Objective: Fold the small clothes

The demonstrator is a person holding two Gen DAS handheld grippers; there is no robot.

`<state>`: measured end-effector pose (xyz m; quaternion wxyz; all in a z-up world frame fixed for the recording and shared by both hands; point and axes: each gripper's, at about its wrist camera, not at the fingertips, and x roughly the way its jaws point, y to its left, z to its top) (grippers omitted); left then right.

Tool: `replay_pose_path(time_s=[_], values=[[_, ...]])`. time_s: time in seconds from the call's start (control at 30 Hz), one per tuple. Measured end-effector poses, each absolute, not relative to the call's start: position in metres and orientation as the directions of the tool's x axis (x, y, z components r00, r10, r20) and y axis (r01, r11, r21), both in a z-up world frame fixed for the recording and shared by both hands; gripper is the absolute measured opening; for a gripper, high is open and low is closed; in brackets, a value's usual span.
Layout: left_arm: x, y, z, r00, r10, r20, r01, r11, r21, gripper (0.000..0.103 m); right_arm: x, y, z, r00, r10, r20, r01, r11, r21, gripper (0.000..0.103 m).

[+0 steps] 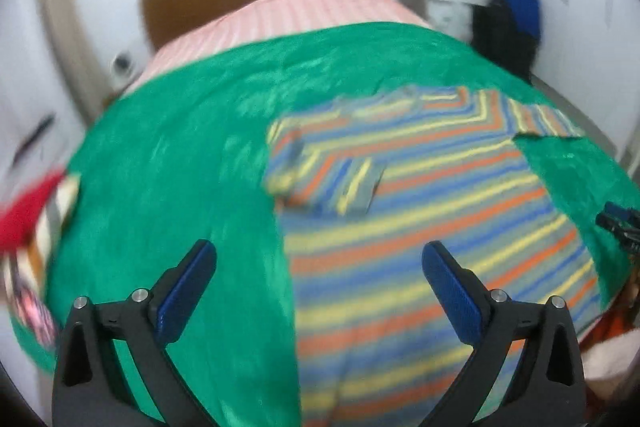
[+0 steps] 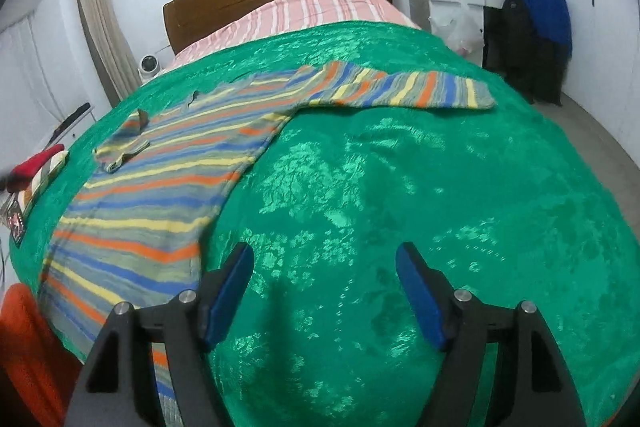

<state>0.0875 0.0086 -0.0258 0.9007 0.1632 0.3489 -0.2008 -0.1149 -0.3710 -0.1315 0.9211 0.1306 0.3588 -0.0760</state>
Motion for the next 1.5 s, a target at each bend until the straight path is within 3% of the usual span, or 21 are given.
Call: replay_pose_path(time_s=[0.13,0.23,0.33,0.37,0.4,0.57,0.67,0.8,0.87,1.13,1.27,1.4,1.47,1.5], values=[[0.133,-0.05,-0.067,0.558,-0.255,-0.789,0.647,0.73,0.221,0.102,-0.115,-0.371,-0.136,0.728,-0.028,-0.685,0.228,0.952,0.204,0.073],[0.166,-0.078,-0.114,0.519,-0.161,-0.839,0.657,0.703,0.271,0.09,-0.116,-0.37,-0.138,0.727,-0.019,-0.686,0.222,0.952,0.209,0.073],[0.201,-0.076,-0.137,0.471,-0.134,-0.872,0.598,0.775,0.204,0.077,-0.117,-0.368,-0.138,0.728,-0.01,-0.686,0.212,0.954,0.212,0.073],[0.213,-0.067,-0.138,0.444,-0.177,-0.879,0.564,0.817,0.12,0.05,-0.117,-0.367,-0.138,0.728,-0.007,-0.686,0.207,0.956,0.209,0.073],[0.221,-0.057,-0.135,0.429,-0.207,-0.879,0.523,0.851,0.055,0.005,-0.117,-0.367,-0.139,0.727,-0.005,-0.686,0.203,0.957,0.208,0.073],[0.254,0.028,-0.079,0.538,-0.258,-0.802,0.288,0.951,-0.113,0.006,-0.117,-0.367,-0.139,0.729,-0.003,-0.684,0.201,0.957,0.21,0.073],[0.275,0.104,-0.055,0.614,-0.179,-0.768,0.077,0.983,-0.167,0.006,-0.116,-0.369,-0.141,0.728,0.003,-0.685,0.203,0.954,0.22,0.074],[0.294,0.17,-0.063,0.605,-0.083,-0.792,-0.099,0.979,-0.178,0.006,-0.112,-0.37,-0.146,0.72,0.008,-0.694,0.207,0.952,0.226,0.076],[0.298,0.187,-0.079,0.586,-0.023,-0.81,-0.145,0.98,-0.133,0.005,-0.11,-0.369,-0.147,0.716,0.006,-0.698,0.207,0.953,0.22,0.078],[0.294,0.213,-0.128,0.526,-0.009,-0.851,-0.234,0.96,-0.155,0.005,-0.109,-0.365,-0.151,0.703,-0.006,-0.712,0.208,0.958,0.197,0.081],[0.294,0.23,-0.135,0.522,-0.025,-0.852,-0.294,0.933,-0.208,0.008,-0.107,-0.363,-0.153,0.699,-0.015,-0.715,0.206,0.962,0.181,0.082],[0.286,0.261,-0.133,0.51,0.049,-0.859,-0.381,0.908,-0.174,0.008,-0.106,-0.363,-0.154,0.699,-0.012,-0.715,0.201,0.963,0.18,0.085],[0.278,0.268,-0.128,0.509,0.069,-0.858,-0.384,0.91,-0.154,0.01,-0.106,-0.363,-0.154,0.7,-0.012,-0.714,0.2,0.963,0.18,0.085],[0.275,0.268,-0.126,0.514,0.068,-0.855,-0.374,0.915,-0.152,0.018,-0.105,-0.363,-0.154,0.701,-0.011,-0.713,0.199,0.963,0.18,0.085]])
